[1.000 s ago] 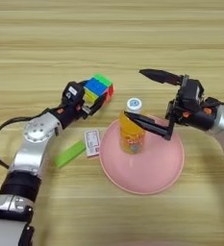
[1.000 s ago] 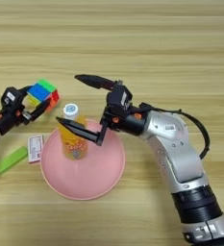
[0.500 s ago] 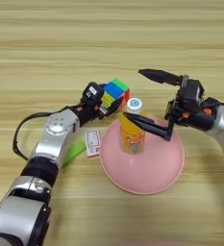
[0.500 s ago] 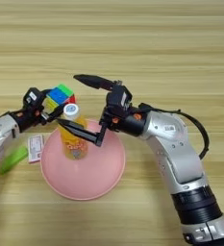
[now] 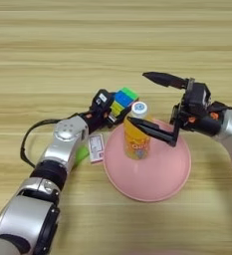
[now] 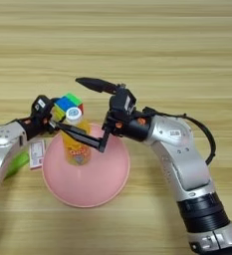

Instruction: Move the objects on the table

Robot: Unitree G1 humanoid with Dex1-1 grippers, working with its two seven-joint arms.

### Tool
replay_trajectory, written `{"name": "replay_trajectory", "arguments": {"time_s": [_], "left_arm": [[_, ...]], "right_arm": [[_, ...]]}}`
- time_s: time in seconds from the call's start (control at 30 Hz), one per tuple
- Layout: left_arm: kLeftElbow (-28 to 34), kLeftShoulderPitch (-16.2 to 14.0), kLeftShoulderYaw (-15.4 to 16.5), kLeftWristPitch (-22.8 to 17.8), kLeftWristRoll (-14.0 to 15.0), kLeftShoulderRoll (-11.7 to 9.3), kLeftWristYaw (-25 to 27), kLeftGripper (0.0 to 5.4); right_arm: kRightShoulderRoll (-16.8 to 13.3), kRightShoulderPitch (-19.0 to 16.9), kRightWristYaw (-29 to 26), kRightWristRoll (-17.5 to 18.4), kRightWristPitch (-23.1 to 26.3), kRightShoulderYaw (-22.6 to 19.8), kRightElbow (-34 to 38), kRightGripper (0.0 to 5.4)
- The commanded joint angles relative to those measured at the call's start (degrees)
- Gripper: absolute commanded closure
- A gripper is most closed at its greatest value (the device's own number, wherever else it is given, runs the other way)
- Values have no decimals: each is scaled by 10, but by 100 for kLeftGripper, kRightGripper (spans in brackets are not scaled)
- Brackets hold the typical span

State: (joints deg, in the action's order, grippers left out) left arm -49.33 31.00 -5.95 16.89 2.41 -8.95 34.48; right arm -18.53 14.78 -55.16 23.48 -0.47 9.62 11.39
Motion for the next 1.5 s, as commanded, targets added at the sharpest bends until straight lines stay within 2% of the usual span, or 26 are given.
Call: {"name": "replay_trajectory", "arguments": {"time_s": [0.03, 0.3, 0.43, 0.6, 0.8, 1.0, 1.23, 1.43, 1.5], "left_arm": [[-15, 17, -4, 9, -13, 3, 0, 209], [-21, 18, -1, 19, -20, 3, -4, 114], [-17, 17, -1, 23, -20, 3, -6, 85], [-4, 11, 1, 29, -19, 2, -9, 15], [41, -12, 0, 34, -18, -4, -9, 3], [115, -56, 8, 34, -5, -22, -2, 3], [223, -146, 29, 14, 12, -59, -1, 3], [286, -200, 40, -10, 29, -78, 6, 3], [312, -226, 40, -25, 43, -90, 25, 3]], "right_arm": [[0, 0, 3, 2, 4, 2, 6, 0], [1, -2, 3, 2, 3, 3, 5, 0], [2, -3, 3, 2, 2, 3, 5, 0], [3, -3, 3, 1, 1, 3, 3, 0], [4, -4, 3, 1, -1, 3, 2, 0], [5, -3, 3, -1, -2, 3, 0, 0], [5, -1, 1, 0, -5, 1, -4, 0], [4, 0, -1, 0, -5, -1, -6, 0], [3, 1, -1, 1, -5, -2, -6, 0]]}}
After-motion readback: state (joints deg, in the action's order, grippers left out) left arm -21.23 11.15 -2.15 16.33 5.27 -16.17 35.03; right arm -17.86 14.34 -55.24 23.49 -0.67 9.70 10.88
